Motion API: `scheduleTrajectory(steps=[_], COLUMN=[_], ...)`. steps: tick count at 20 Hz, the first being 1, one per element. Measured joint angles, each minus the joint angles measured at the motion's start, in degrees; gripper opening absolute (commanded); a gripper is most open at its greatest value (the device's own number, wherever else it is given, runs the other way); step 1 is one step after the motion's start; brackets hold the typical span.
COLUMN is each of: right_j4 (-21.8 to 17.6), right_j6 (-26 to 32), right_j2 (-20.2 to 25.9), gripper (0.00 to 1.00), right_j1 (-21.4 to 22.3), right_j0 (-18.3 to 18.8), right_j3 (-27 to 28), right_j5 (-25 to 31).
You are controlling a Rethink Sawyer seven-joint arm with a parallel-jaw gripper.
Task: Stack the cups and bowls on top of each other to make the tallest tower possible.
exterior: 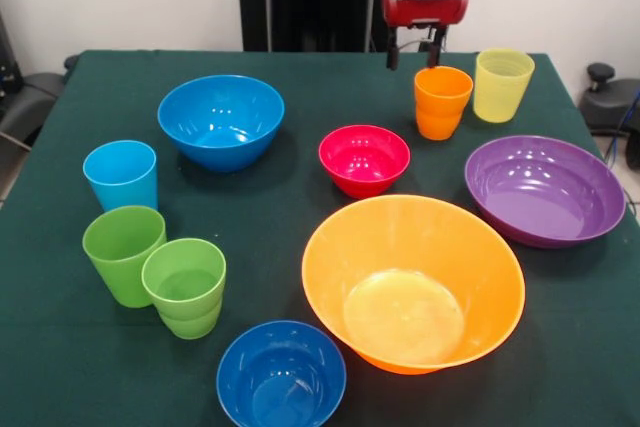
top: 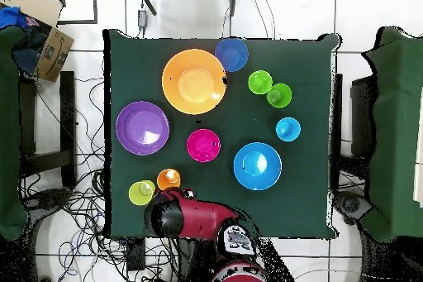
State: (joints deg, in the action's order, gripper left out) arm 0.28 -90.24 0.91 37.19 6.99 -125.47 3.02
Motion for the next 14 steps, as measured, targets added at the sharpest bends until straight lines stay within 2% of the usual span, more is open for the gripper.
scheduleTrajectory(steps=[14], right_j4=[-3.1], right_j6=[0.0], right_j2=[-0.9], gripper=[1.00], right_j1=[1.9], right_j0=[2.1], right_j3=[0.0], right_j5=[0.7])
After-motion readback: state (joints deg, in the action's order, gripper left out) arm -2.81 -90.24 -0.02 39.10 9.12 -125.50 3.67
